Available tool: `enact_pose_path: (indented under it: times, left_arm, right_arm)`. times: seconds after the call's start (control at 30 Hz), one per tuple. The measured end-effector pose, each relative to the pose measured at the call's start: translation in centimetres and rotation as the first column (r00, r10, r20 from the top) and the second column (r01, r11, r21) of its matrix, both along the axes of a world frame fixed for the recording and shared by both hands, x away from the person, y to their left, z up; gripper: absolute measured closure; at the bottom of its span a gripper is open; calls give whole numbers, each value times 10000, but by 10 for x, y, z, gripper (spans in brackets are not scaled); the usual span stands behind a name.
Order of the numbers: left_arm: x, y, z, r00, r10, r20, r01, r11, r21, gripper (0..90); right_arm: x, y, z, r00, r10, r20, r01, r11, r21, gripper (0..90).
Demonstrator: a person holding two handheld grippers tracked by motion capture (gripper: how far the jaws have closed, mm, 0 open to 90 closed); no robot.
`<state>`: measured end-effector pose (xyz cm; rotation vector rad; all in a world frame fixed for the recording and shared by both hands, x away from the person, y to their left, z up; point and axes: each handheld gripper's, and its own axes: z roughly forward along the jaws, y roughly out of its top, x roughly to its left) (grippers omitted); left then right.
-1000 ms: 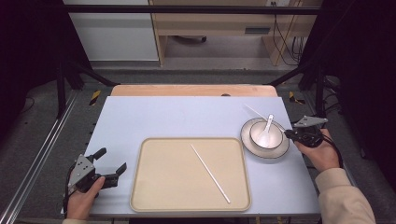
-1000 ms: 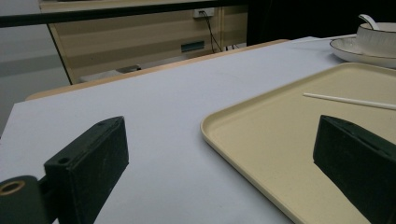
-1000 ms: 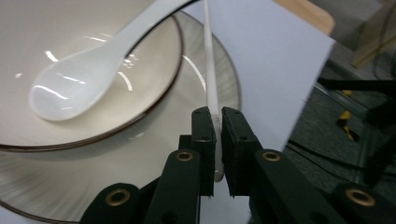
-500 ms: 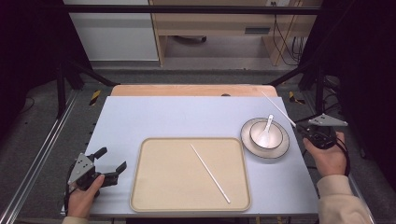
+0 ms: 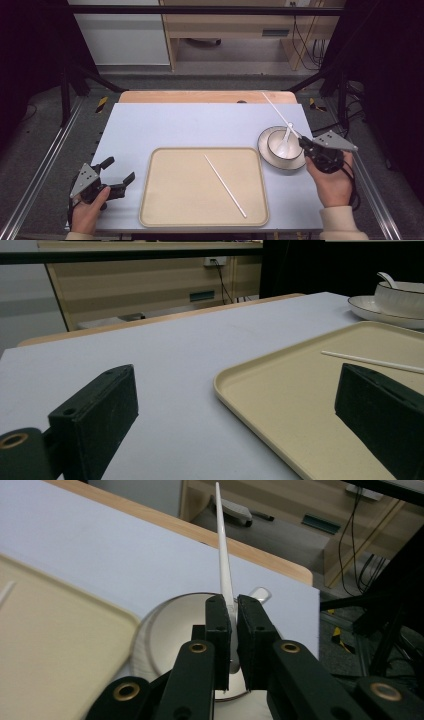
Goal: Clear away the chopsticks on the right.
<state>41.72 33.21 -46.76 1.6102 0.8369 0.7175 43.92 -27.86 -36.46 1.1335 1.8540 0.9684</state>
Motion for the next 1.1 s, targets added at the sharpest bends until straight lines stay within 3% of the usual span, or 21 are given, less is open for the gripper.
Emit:
enact_pose_path:
  times: [0.27,0.5,0.67,0.83,1.03,1.1]
  left_arm:
    - [-4,0,5,9997,172,196,-175,9997,162,36]
    - [-10,8,7,9982,570,209,-574,9982,187,36]
    - [-9,10,9,9974,662,280,-664,9978,61,36]
    - [-10,5,13,9977,525,433,-527,9986,24,36]
    - [-11,2,14,9980,465,438,-467,9989,36,36]
    - [-11,2,15,9980,467,421,-467,9989,-19,36]
  right_arm:
    - [-35,48,-13,9957,926,10,-926,9957,25,840]
    - [-59,76,-53,9840,1589,-812,-1532,9856,721,840]
    - [-70,94,-68,9720,1958,-1301,-1934,9806,312,840]
    - [-80,107,-74,9663,2053,-1554,-2026,9787,332,840]
    - [-90,112,-80,9594,2134,-1845,-2032,9764,726,839]
    - [-93,114,-83,9550,2065,-2131,-1870,9764,1079,839]
